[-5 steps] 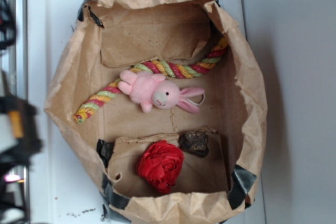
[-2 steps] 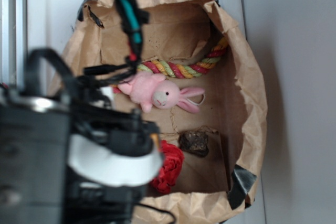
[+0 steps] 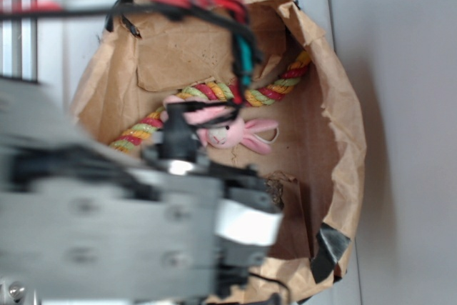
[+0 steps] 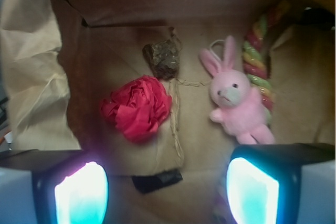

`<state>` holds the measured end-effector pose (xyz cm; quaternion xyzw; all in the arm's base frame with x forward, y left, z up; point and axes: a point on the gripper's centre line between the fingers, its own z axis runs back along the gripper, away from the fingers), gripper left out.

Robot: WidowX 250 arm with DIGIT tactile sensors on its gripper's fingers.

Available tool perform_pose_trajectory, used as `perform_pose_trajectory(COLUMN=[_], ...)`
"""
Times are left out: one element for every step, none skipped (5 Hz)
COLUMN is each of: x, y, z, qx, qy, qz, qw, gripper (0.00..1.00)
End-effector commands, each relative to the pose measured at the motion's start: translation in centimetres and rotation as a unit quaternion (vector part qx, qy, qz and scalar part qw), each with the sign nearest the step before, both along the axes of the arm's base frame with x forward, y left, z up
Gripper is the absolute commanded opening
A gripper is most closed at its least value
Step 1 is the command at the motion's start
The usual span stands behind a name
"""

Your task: Grab the rock.

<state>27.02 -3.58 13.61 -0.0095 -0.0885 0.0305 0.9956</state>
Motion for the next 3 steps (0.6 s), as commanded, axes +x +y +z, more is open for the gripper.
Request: perform_pose_trajectory(x=[2.77,2.09,2.38], y=[1.51,1.54,1.24], z=[0.52,0.60,0.17], qx=[0.003,-0.003,-0.003], qy=[-0.032,-0.033,-0.033], qz=[0.015,0.027,0.032], qw=[0.999,0.999,0.999], gripper=[1.00,1.00,1.00])
